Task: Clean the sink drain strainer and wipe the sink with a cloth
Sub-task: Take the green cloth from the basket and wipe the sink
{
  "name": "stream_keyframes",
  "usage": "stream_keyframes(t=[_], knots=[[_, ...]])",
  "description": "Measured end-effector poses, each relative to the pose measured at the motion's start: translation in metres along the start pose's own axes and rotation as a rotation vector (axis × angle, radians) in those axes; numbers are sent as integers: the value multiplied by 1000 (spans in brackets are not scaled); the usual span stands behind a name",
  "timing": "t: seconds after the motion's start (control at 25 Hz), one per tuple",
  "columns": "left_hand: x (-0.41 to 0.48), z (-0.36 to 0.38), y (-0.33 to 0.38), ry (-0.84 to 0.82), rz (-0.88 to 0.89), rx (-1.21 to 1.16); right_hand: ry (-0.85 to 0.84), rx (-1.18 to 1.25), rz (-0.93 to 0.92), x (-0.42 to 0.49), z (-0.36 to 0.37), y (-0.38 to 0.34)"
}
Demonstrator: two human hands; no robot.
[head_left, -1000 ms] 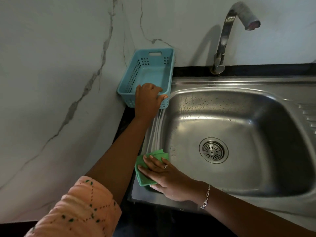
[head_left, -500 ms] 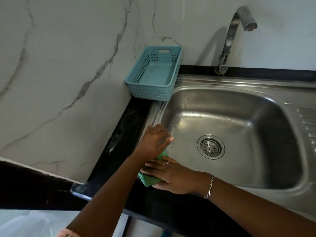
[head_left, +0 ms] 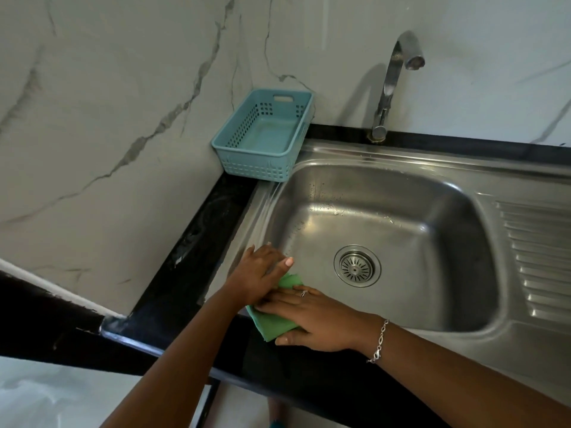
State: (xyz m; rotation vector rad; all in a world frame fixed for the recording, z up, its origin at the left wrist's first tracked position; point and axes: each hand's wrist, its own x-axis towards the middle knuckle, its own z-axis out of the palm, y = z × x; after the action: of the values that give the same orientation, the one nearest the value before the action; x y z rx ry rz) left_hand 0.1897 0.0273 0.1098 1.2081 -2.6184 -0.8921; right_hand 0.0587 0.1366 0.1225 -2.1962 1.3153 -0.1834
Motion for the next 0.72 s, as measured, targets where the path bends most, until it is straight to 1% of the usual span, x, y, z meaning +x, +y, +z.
stream_keyframes(t=[0.12, 0.32, 0.52, 0.72], knots=[[-5, 4, 7, -45, -1, 51, -12, -2, 19, -21, -1, 10], [-6, 21, 26, -106, 80, 176, -28, -17, 24, -61, -1, 25], [-1, 33, 46, -123, 96, 172, -41, -13, 59, -96, -1, 36], [3, 55, 67, -184, 132, 206, -52, -32, 116, -139, -2, 48]])
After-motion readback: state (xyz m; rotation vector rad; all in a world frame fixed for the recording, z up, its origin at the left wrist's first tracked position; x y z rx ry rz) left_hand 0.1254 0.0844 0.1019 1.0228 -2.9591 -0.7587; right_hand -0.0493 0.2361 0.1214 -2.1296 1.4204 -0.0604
